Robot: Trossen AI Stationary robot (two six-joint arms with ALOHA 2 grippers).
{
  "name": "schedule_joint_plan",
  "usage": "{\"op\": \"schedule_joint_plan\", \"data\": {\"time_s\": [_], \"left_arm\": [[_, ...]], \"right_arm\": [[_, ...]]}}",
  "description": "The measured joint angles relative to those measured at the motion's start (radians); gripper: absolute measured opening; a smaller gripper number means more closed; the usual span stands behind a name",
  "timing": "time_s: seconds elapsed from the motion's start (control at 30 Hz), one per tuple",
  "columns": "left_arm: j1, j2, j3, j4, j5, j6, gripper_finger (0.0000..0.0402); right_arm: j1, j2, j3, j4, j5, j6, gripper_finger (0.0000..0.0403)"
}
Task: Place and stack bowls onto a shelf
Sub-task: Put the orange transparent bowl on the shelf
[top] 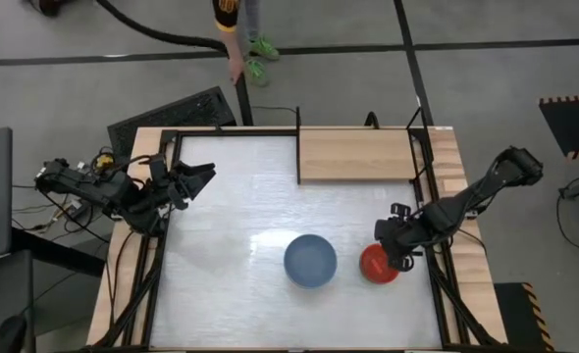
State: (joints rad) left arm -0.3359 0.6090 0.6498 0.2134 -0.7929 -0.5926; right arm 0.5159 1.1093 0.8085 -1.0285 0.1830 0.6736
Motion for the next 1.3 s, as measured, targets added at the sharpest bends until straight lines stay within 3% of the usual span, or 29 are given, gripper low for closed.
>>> {"op": "schedule_joint_plan", "data": {"time_s": [0.43, 0.9, 1.3], "left_arm": [[0.0, 0.0, 0.0, 0.001, -0.007, -0.022, 0.0245], [0.0, 0.0, 0.0, -0.014, -0.007, -0.023, 0.0245], [0.0, 0.0, 0.0, -0.024, -0.007, -0.05, 0.0245]], "right_arm": [[0.0, -0.02, -0.126, 0.11, -0.031, 0.006, 0.0177], [0.0, -0.015, -0.126, 0.124, -0.031, -0.001, 0.0081], [-0.002, -0.008, -0.126, 0.128, -0.023, -0.004, 0.0078]]}}
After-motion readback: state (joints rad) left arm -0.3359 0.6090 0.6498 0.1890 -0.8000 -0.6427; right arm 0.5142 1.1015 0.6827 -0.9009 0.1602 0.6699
